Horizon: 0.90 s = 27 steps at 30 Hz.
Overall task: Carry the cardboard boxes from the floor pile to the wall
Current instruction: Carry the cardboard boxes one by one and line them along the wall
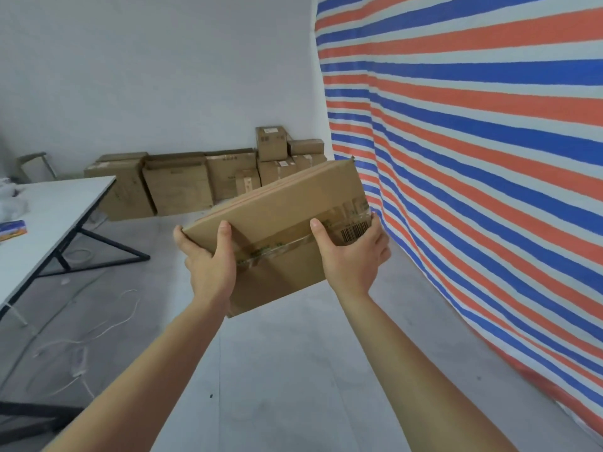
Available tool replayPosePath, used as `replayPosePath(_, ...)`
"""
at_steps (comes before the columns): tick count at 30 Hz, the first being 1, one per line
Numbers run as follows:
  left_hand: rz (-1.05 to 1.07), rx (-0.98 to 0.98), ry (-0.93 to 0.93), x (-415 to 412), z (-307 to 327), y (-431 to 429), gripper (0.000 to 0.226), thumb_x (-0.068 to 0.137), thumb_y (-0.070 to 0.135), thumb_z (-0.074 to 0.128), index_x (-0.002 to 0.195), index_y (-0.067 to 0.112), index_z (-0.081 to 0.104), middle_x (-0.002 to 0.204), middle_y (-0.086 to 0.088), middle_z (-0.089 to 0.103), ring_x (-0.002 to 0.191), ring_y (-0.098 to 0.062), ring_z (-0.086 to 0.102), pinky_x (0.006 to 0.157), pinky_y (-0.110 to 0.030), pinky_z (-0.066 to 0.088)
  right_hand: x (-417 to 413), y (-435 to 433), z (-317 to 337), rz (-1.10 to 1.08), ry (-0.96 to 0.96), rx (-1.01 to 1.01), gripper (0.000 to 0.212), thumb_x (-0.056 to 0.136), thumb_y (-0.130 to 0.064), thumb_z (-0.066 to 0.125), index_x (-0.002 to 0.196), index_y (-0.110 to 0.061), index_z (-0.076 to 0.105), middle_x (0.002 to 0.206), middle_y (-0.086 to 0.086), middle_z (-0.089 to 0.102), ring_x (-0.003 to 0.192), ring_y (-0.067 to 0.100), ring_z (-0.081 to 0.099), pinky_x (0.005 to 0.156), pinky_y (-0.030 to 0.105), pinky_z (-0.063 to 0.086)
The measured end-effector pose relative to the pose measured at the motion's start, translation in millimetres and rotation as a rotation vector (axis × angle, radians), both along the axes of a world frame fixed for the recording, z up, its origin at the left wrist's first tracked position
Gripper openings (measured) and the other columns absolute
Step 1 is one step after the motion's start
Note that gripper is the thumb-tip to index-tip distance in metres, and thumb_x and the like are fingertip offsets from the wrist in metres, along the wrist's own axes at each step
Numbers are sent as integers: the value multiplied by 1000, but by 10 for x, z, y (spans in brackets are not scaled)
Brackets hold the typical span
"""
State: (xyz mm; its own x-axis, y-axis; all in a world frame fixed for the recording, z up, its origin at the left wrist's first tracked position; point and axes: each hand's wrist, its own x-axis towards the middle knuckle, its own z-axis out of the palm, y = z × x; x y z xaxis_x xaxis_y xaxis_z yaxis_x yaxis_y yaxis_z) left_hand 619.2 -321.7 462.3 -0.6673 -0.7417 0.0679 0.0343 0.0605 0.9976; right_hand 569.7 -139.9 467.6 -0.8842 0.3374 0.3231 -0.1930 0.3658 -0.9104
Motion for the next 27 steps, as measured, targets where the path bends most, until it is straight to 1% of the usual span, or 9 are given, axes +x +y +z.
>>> replayPosePath(3, 25, 16, -3, -796, 71, -332, 90, 82, 73, 51, 148, 49, -5, 152, -1, 28, 122, -27, 44, 107, -55, 40, -872, -333, 68, 38, -26, -6, 105, 71, -73, 73, 151, -30, 21, 153, -8, 25, 141, 16, 21, 92, 28, 42)
replayPosePath(6, 80, 7, 12, -1533, 166, -779, 88, 86, 69, 52, 150, 47, -4, 151, -1, 30, 125, -26, 43, 108, -52, 39, -1684, -793, 172, 71, -35, -5, 105, 70, -73, 74, 151, -29, 22, 153, -6, 27, 141, 17, 23, 96, 31, 42)
replayPosePath(9, 95, -19, 25, -2031, 187, -1174, 91, 85, 69, 56, 151, 44, -1, 152, 0, 31, 130, -24, 41, 110, -48, 37, -2254, -1178, 168, 93, -66, 44, 108, 67, -78, 70, 149, -25, 25, 152, -2, 31, 141, 21, 29, 114, 47, 39)
replayPosePath(11, 120, -21, 36, -2532, 139, -1590, 90, 84, 67, 60, 151, 37, 8, 146, 2, 38, 126, -21, 45, 107, -43, 40, -2792, -1583, 111, 101, -91, 56, 110, 64, -81, 67, 148, -23, 26, 150, 0, 34, 141, 23, 32, 116, 53, 35)
replayPosePath(13, 129, -15, 18, -2950, 109, -1912, 86, 83, 65, 63, 146, 27, 20, 134, 2, 47, 117, -21, 52, 98, -41, 45, -3208, -1912, 49, 111, -108, 63, 112, 62, -82, 66, 147, -21, 26, 150, 2, 34, 140, 24, 32, 116, 54, 34)
replayPosePath(16, 116, -3, 4, -3707, -24, -2559, 80, 84, 63, 64, 140, 20, 26, 126, 0, 50, 110, -22, 54, 88, -38, 48, -3907, -2584, -116, 85, -128, 83, 115, 62, -82, 67, 148, -18, 25, 149, 5, 34, 140, 27, 32, 117, 54, 31)
replayPosePath(23, 21, -6, -9, -5424, -62, -3776, 74, 75, 66, 68, 128, 30, 31, 127, 3, 49, 114, -19, 53, 100, -46, 48, -5492, -3728, -225, 8, -217, 74, 116, 65, -77, 73, 150, -16, 23, 150, 8, 33, 141, 29, 30, 117, 52, 30)
replayPosePath(25, -1, -19, -21, -5874, -53, -4014, 80, 75, 66, 68, 135, 28, 30, 131, 1, 47, 117, -20, 51, 103, -48, 46, -5919, -3962, -235, -7, -214, 70, 117, 64, -79, 73, 150, -17, 23, 150, 7, 33, 141, 29, 30, 117, 53, 30)
replayPosePath(27, -15, -23, -44, -6372, -98, -4276, 95, 67, 75, 65, 141, 28, 28, 136, -1, 45, 122, -22, 49, 105, -50, 45, -6416, -4209, -296, -16, -212, 69, 118, 62, -80, 72, 150, -18, 23, 151, 6, 33, 141, 29, 30, 117, 53, 31)
